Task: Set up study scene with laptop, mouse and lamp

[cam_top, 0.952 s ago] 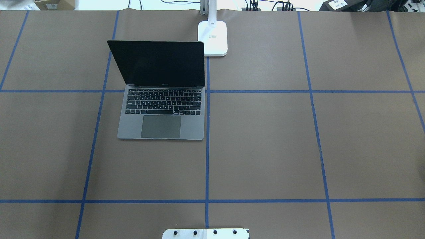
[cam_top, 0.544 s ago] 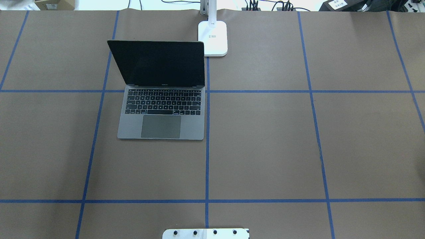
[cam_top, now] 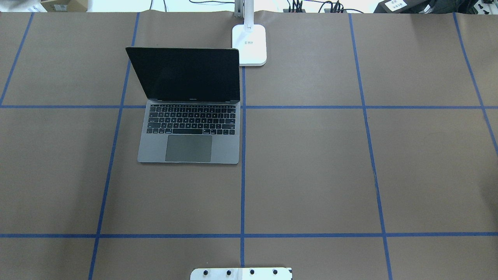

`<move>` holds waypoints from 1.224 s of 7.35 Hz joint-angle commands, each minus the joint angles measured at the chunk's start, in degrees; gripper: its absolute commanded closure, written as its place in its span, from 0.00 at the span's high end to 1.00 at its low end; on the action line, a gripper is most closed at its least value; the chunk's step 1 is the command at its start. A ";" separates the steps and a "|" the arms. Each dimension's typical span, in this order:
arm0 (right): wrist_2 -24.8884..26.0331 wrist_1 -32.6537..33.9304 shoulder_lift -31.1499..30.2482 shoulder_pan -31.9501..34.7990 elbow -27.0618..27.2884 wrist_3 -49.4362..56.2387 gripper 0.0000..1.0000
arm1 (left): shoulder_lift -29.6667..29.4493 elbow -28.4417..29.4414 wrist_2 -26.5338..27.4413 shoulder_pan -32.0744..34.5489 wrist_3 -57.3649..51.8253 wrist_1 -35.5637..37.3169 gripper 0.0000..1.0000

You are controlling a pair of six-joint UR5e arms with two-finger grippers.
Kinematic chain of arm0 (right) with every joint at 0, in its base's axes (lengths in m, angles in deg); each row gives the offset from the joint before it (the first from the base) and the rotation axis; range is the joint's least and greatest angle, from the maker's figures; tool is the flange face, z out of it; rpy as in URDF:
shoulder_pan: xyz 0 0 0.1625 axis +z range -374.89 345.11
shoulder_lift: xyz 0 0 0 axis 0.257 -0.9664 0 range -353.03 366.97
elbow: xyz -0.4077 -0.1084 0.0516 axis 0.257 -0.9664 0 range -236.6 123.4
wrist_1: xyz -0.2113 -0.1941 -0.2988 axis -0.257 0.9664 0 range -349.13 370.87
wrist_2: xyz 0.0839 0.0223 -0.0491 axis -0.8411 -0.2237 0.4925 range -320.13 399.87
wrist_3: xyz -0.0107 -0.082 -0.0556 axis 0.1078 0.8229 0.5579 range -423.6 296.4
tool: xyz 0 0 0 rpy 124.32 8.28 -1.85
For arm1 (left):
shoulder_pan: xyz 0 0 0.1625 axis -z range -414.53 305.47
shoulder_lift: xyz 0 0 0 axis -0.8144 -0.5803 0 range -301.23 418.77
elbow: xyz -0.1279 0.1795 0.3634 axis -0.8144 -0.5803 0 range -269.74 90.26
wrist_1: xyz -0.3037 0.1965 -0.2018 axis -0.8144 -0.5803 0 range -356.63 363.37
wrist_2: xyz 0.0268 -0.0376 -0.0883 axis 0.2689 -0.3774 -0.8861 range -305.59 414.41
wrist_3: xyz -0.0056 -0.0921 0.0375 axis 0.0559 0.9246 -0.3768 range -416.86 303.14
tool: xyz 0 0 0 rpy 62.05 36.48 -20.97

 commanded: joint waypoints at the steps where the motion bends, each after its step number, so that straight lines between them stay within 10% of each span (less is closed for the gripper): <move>1: -1.67 0.08 0.40 0.08 6.27 -0.35 0.00 | 0.00 0.09 0.00 0.00 0.03 0.07 1.00; 9: -6.78 -3.85 22.71 -3.24 12.71 -27.99 0.00 | 0.00 1.06 0.17 -0.09 0.03 0.16 1.00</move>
